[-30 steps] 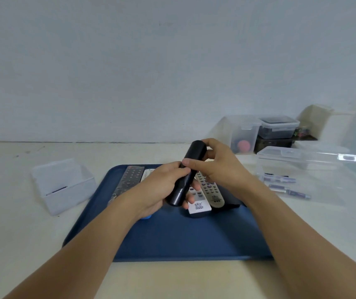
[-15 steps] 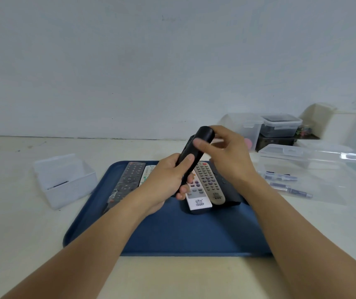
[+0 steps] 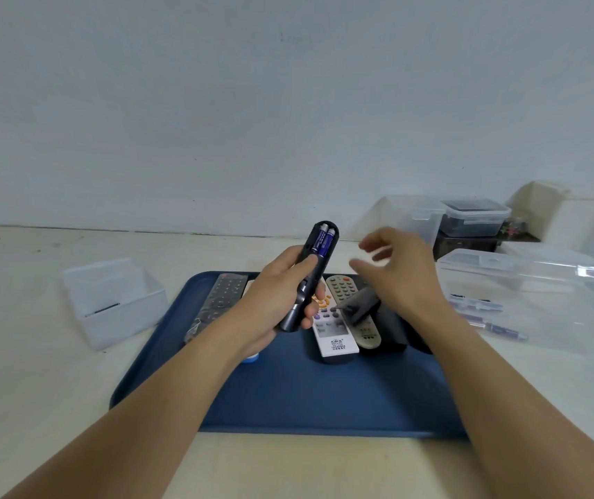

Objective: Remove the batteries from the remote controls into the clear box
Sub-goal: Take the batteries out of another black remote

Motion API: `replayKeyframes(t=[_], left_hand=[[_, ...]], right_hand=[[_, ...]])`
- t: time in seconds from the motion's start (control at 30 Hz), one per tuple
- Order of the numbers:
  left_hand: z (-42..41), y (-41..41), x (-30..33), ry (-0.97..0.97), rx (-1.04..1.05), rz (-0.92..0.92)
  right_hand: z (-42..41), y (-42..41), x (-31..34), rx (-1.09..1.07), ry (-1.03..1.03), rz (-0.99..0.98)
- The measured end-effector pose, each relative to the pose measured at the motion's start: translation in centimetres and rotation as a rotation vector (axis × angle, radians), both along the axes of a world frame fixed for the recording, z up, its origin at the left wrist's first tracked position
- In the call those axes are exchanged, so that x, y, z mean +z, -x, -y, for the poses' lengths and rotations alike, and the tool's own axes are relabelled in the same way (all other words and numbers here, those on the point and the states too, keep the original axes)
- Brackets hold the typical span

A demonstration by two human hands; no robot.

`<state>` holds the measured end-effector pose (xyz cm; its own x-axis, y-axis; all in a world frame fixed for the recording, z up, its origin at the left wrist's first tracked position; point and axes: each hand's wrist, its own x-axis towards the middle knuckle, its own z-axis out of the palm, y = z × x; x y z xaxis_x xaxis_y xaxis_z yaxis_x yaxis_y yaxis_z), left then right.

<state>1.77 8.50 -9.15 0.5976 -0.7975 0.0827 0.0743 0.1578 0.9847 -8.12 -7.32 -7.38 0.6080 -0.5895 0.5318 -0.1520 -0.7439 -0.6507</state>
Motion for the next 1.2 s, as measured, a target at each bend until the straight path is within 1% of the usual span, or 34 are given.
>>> replayKeyframes(t=[0.07, 0.13, 0.2, 0.3, 0.4, 0.53, 0.67, 0.77, 0.83, 0.93, 1.07, 1.2], left_hand=[[0.1, 0.1, 0.0, -0.014, 0.009, 0.037], [0.0, 0.3, 0.0, -0.039, 0.026, 0.092], [0.0, 0.5, -0.1, -0.073, 0.023, 0.168], [0.1, 1.1, -0.2, -0.093, 0.04, 0.227], [0.4, 1.6, -0.4, -0.095, 0.119, 0.276], [0.6, 1.8, -0.7, -0.12, 0.224, 0.397], [0.5, 1.8, -0.6, -0.133, 0.278, 0.527], [0.1, 1.8, -0.5, -0.147, 0.305, 0.633], [0.0, 1.7, -0.5, -0.144, 0.297, 0.648], [0.1, 1.6, -0.6, -0.15, 0.255, 0.641], [0.3, 1.5, -1.1, -0.134, 0.175, 0.582], [0.5, 1.3, -1.2, -0.106, 0.152, 0.52]], right_hand=[[-1.1, -0.1, 0.7, 0.108, -0.004, 0.235], [-2.4, -0.2, 1.0, 0.191, 0.003, 0.323], [-3.1, -0.3, 1.0, 0.202, 0.024, 0.337], [-3.5, -0.5, 0.6, 0.177, 0.038, 0.321], [-3.7, -0.7, 0.4, 0.172, 0.081, 0.295], [-4.3, -0.8, 0.1, 0.16, 0.21, 0.248], [-4.5, -1.1, 0.3, 0.119, 0.221, 0.258], [-4.5, -1.2, 0.7, 0.114, 0.212, 0.303], [-4.4, -1.2, 0.8, 0.131, 0.175, 0.321], [-4.0, -1.3, 0.9, 0.156, 0.075, 0.296], [-3.4, -1.2, 0.7, 0.208, -0.066, 0.283], [-3.4, -1.2, 0.7, 0.262, -0.2, 0.31]])
